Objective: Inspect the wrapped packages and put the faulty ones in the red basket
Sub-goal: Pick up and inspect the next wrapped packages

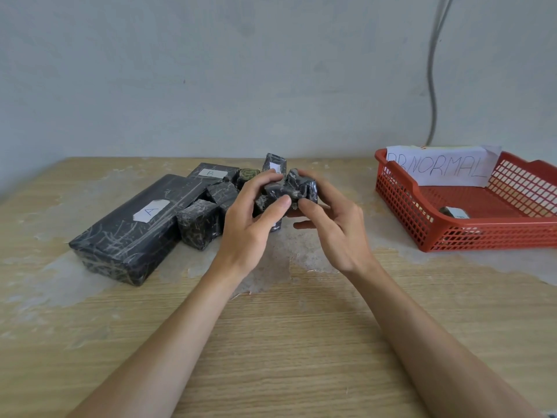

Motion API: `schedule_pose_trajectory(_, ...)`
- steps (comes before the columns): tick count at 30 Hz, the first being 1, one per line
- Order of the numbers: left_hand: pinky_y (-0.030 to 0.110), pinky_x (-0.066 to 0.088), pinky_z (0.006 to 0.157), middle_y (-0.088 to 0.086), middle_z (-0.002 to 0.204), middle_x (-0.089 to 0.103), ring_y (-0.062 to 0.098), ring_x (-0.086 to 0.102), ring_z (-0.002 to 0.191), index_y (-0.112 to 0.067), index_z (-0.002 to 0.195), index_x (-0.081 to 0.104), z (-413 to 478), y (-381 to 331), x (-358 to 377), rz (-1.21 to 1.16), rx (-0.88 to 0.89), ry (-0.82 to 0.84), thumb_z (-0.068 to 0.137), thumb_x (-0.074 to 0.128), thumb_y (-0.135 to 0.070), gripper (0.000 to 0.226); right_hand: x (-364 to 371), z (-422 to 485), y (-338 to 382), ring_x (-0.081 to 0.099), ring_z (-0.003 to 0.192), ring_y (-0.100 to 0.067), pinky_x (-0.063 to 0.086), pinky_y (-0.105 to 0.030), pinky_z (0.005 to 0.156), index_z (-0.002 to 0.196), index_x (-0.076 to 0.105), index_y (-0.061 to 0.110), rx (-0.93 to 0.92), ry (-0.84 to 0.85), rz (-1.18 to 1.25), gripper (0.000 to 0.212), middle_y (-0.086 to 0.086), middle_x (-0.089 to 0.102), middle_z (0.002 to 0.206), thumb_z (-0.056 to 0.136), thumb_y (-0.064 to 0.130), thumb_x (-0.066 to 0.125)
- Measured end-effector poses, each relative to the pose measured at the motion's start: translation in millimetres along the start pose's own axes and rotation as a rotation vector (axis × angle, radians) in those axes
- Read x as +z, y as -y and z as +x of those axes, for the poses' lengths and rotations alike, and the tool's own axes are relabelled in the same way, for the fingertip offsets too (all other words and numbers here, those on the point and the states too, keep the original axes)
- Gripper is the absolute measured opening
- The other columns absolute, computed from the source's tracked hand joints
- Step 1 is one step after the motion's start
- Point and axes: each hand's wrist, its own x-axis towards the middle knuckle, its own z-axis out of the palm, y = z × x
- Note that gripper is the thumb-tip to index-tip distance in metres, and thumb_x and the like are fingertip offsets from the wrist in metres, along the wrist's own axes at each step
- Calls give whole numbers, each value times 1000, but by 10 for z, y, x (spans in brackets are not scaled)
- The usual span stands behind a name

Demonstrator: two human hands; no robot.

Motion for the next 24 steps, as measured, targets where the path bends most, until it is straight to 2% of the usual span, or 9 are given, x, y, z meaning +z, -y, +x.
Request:
schedule_pose_trajectory(2,23,52,101,-3,144,63,14,60,135,-19,136,64,-5,0,11,-7,3,16,94,68,-32,44,-3,1,-3,79,102,-16,65,-36,81,146,64,23,3,-16,15,44,4,80,120,104,30,56)
schedule_pose_trajectory(5,17,50,100,-4,147,61,10,57,137,-18,136,64,-18,-4,41,26,18,18,96,66,-28,41,-2,14,-18,80,102,-17,67,-45,81,143,66,21,-5,-54,0,38,1,81,114,109,29,51)
schedule_pose_trajectory(7,22,50,105,-5,145,63,10,58,136,-18,134,66,-7,-4,32,48,27,-6,98,64,-35,40,-1,10,-20,80,102,-17,67,-45,81,145,65,21,-5,-50,-14,37,1,81,113,110,28,52)
schedule_pose_trajectory(10,45,46,117,-7,140,67,14,59,137,-21,133,67,2,26,16,111,50,-64,99,60,-46,43,1,-1,-10,80,98,-22,66,-44,83,147,62,29,-3,-10,-27,45,-3,81,111,103,36,62)
schedule_pose_trajectory(11,46,46,117,-7,140,67,15,59,137,-21,133,67,-2,21,20,114,46,-67,100,60,-47,42,5,-1,-12,80,96,-24,66,-46,84,147,62,31,-7,-3,-40,49,-4,81,109,99,38,65)
schedule_pose_trajectory(14,28,52,105,-4,140,66,17,61,133,-20,134,65,-10,-4,12,57,14,-24,98,63,-39,40,15,7,-13,80,99,-20,66,-46,84,148,61,27,-1,0,-33,51,6,80,115,97,32,66)
schedule_pose_trajectory(16,24,54,99,0,139,66,16,64,128,-18,135,64,-16,-9,6,16,-1,0,96,67,-31,41,9,5,-4,80,100,-18,66,-44,84,148,61,27,-8,1,-41,50,9,79,120,99,32,65)
schedule_pose_trajectory(20,36,55,109,-1,144,63,15,62,132,-19,136,64,-30,-8,34,8,-19,-2,94,69,-27,43,2,0,-3,80,102,-16,67,-43,82,147,62,20,-8,-27,-15,41,4,80,118,106,29,58)
schedule_pose_trajectory(24,49,44,120,-9,145,64,12,56,140,-28,141,62,-9,-35,12,-20,-45,-37,99,59,-48,47,8,6,25,79,103,-19,66,-48,85,143,63,19,-29,-69,-11,37,3,79,118,107,23,55)
